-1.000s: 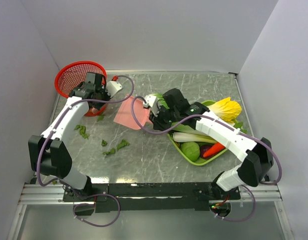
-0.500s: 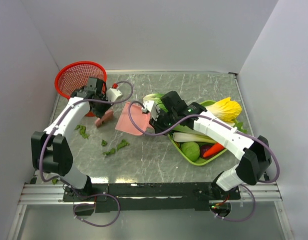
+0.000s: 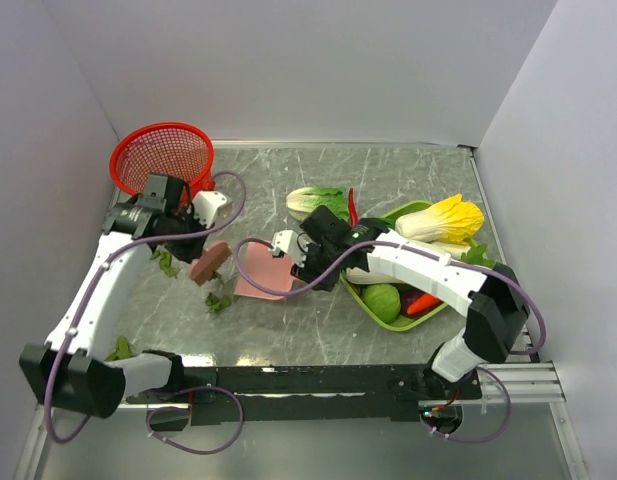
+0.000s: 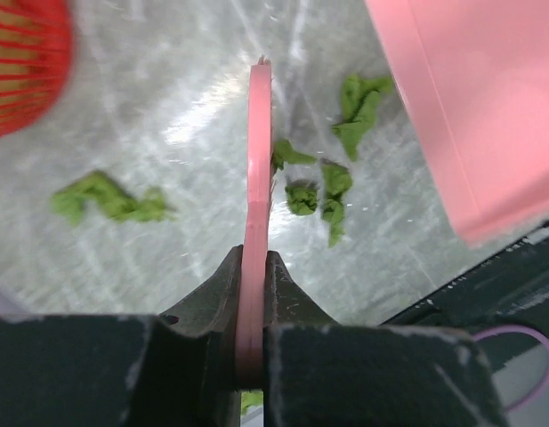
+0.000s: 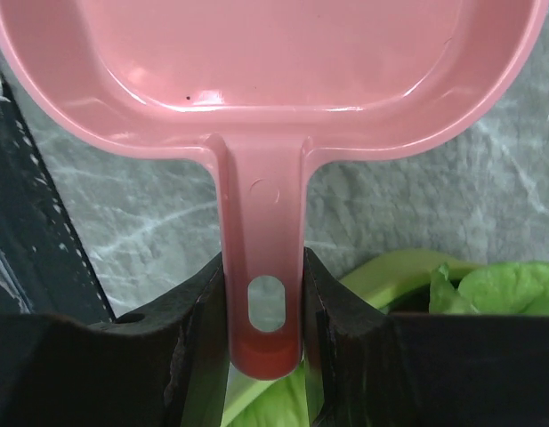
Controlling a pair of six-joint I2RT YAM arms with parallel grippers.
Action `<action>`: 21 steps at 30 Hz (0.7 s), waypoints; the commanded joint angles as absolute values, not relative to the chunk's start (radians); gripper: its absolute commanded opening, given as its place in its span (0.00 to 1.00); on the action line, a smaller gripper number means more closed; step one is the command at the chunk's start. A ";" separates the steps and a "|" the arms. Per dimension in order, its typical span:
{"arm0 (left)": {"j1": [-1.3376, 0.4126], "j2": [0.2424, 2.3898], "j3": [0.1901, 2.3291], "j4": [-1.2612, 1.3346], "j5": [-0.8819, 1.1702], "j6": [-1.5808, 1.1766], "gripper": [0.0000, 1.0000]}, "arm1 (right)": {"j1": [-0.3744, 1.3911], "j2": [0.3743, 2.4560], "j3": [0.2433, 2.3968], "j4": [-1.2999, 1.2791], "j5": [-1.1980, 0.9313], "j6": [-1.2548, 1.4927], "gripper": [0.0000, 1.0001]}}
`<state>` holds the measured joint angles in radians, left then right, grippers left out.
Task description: Sweep away the paper scraps from the table
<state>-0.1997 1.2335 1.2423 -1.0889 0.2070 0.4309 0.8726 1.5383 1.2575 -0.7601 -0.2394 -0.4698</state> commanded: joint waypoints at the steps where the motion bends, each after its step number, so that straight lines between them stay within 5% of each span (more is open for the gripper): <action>1: -0.195 1.167 1.305 -1.133 0.101 0.431 0.01 | 0.870 1.650 1.351 -0.914 -0.184 -0.451 0.00; 9: -0.173 1.171 1.263 -1.220 -0.008 0.428 0.01 | 0.877 1.749 1.417 -0.969 -0.108 -0.437 0.00; 19: -0.173 1.109 1.264 -1.256 0.504 0.494 0.01 | 0.894 1.784 1.436 -0.959 -0.049 -0.439 0.00; 21: -0.173 1.071 1.243 -1.233 0.560 0.511 0.08 | 0.893 1.784 1.434 -0.960 -0.054 -0.436 0.00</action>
<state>-0.1734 1.1404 1.2434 -1.2297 0.3138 0.4519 0.8864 1.7729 1.3949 -0.9455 -0.0719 -0.4500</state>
